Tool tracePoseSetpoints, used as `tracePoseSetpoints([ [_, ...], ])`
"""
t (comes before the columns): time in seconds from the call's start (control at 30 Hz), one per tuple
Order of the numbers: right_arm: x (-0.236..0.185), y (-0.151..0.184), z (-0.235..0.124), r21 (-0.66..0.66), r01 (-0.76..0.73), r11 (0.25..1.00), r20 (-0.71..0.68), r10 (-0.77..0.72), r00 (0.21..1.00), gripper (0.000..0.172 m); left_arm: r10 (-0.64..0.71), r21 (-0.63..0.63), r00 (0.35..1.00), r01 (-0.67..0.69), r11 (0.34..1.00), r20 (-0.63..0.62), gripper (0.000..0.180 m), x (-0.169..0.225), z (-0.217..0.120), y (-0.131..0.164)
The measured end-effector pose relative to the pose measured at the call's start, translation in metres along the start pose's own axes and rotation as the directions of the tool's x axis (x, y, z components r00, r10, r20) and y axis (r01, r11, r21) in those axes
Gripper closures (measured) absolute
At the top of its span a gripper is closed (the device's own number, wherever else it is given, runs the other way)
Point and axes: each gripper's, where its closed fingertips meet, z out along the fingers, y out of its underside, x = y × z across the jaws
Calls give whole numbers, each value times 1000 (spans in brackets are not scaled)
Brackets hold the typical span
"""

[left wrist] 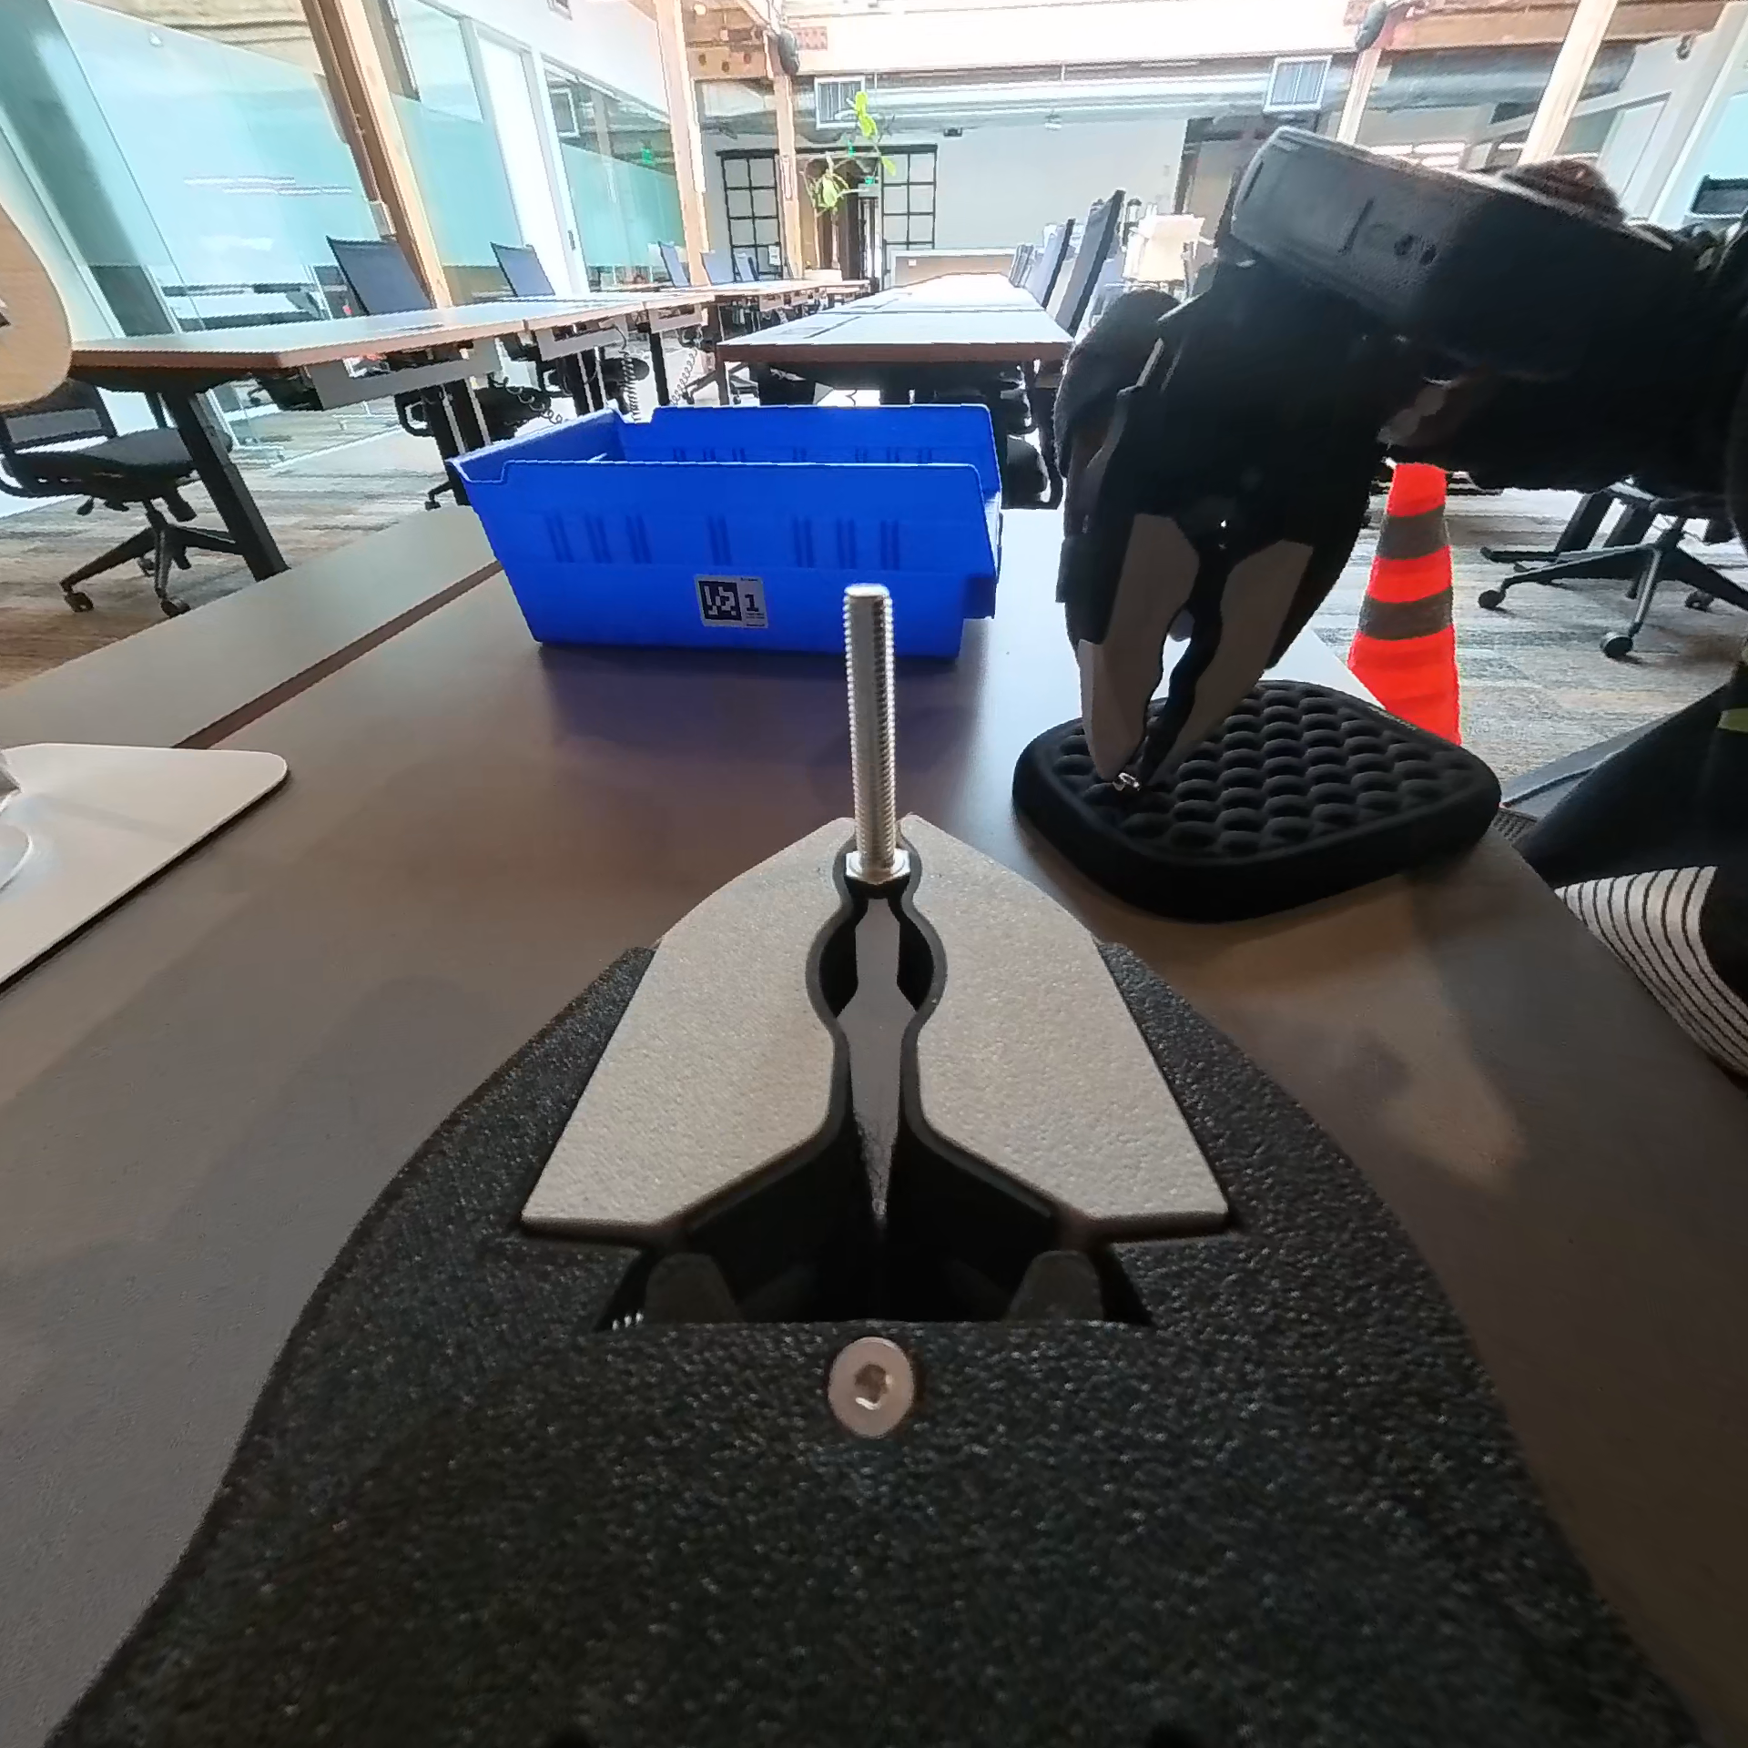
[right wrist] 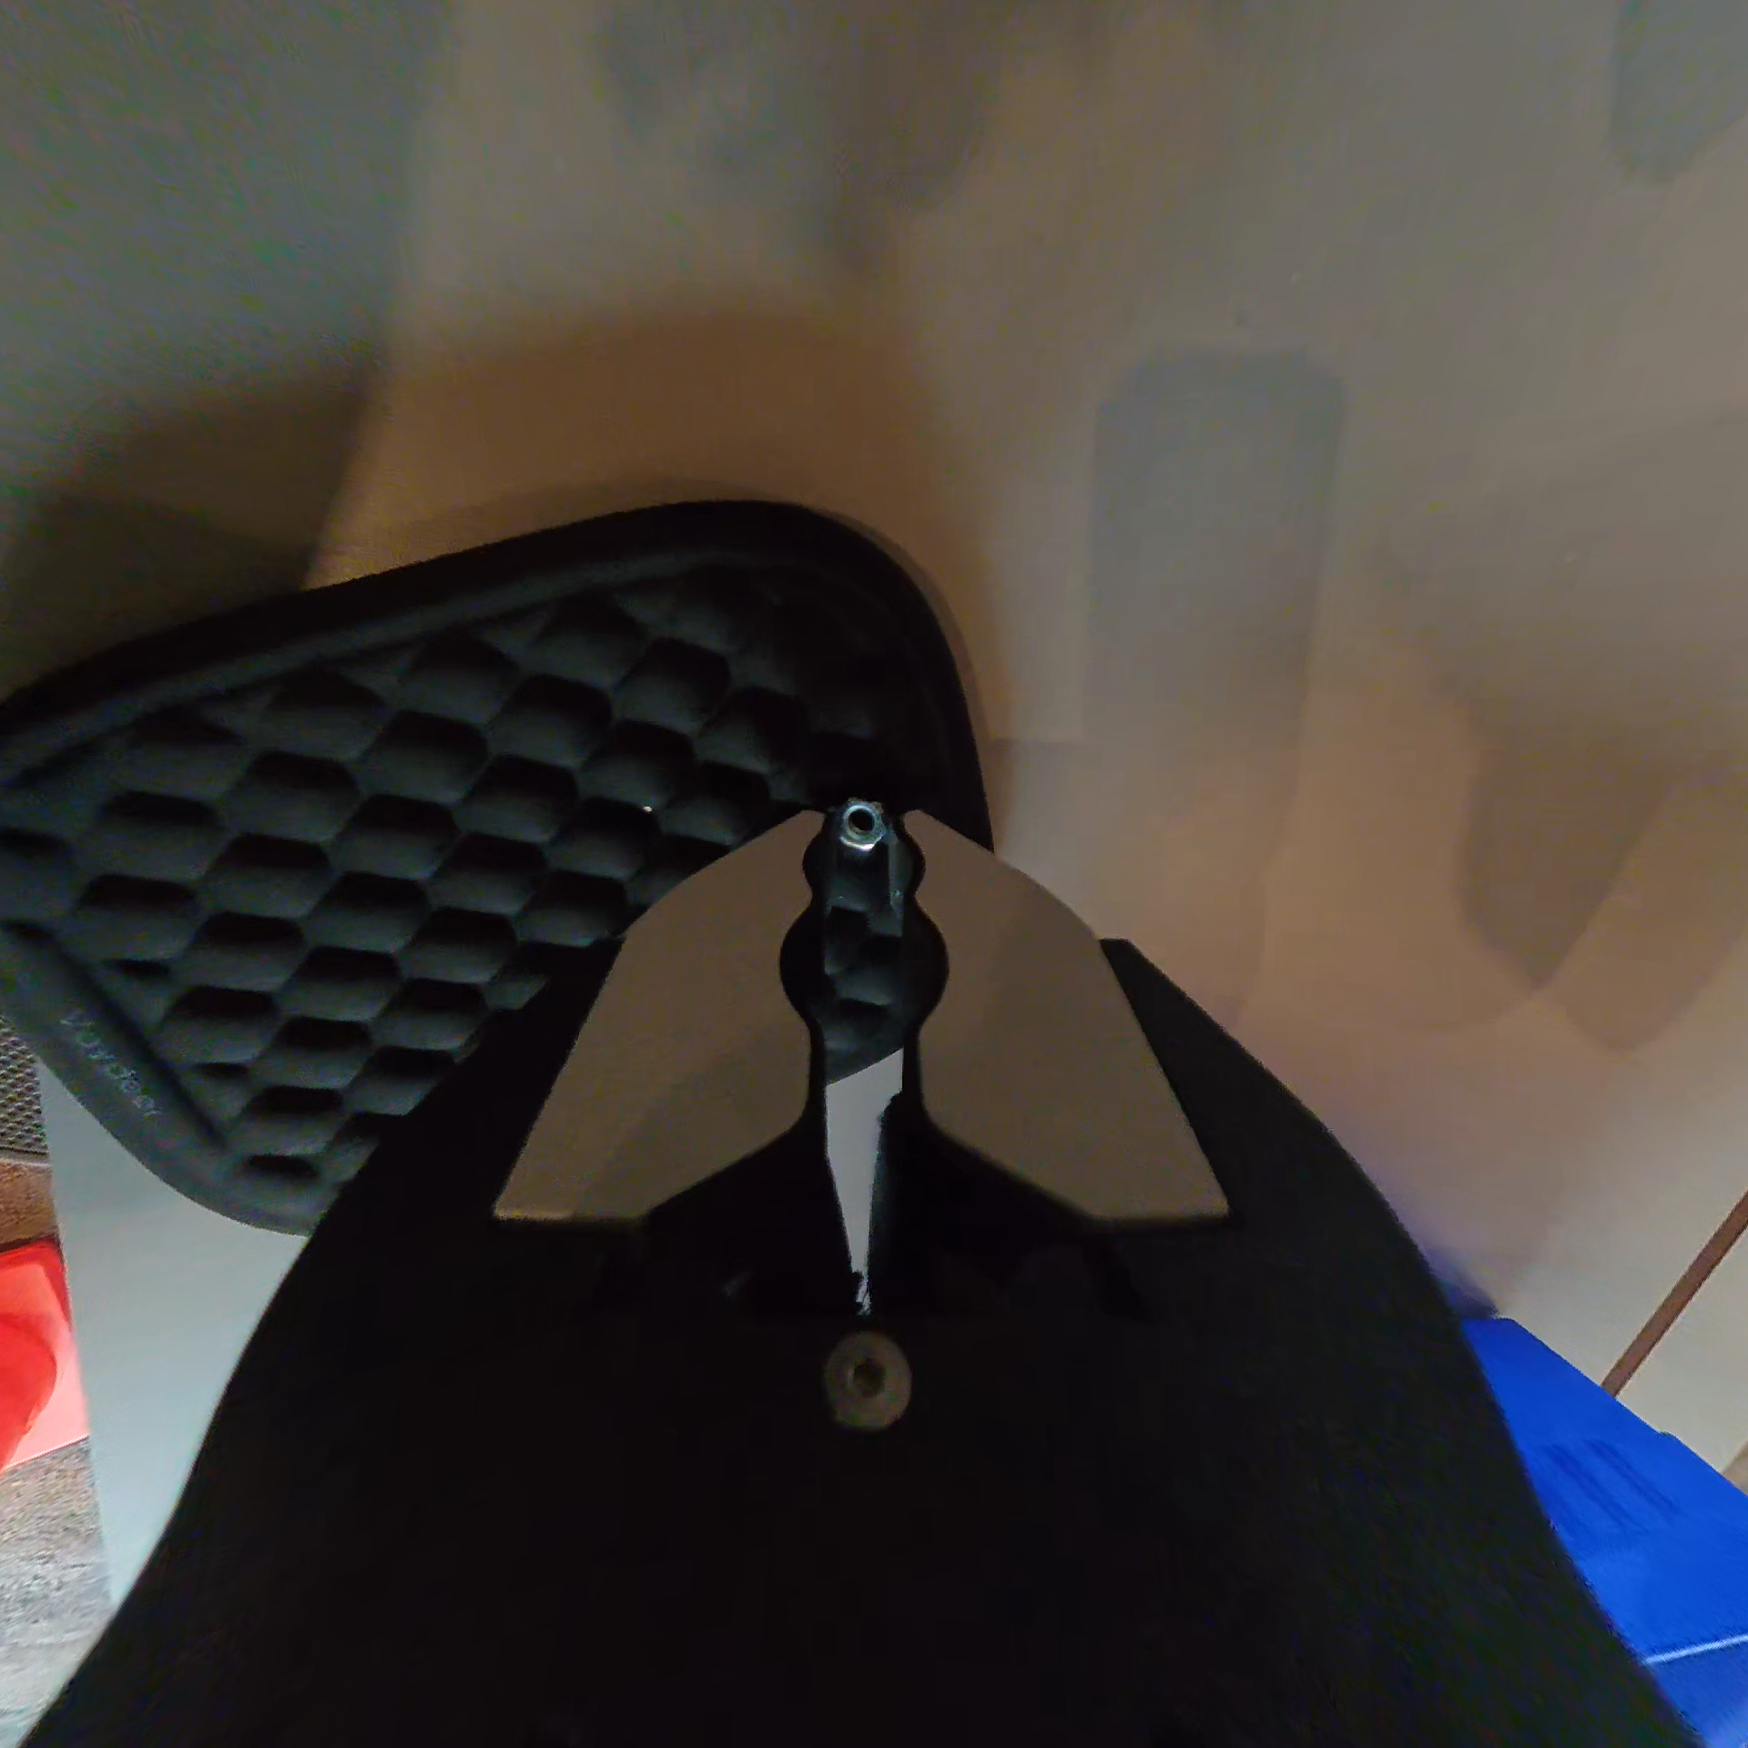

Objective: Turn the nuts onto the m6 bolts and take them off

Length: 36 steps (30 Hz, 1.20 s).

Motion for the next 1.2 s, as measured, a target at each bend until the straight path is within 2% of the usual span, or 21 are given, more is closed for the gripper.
tracePoseSetpoints([
  [0.23, 3, -2, 2, -18, 59, 998, -13, -60, 998, 162, 21, -14, 999, -22, 1000, -38, 178, 9, 4, 4],
  [0.4, 14, -15, -14, 60, 37, 997, 23, -39, 999, 163, 82, -13, 990, -84, 996, -112, 178, 24, 7, 6],
  [0.5, 31, -42, -39, 152, 55, 987, 17, -58, 998, 163, 126, 3, 976, -127, 992, -180, 178, 39, 8, 5],
  [0.67, 56, -106, -78, 319, 151, 935, 7, -162, 987, 163, 206, 10, 932, -213, 977, -300, 178, 63, 7, 11],
  [0.83, 59, -154, -89, 441, 213, 872, 50, -261, 964, 163, 228, 23, 905, -236, 972, -359, 178, 73, 4, 12],
  [1.2, 62, -162, -72, 415, 253, 874, 101, -320, 942, 162, 218, 23, 906, -225, 974, -363, 178, 73, 4, 12],
])
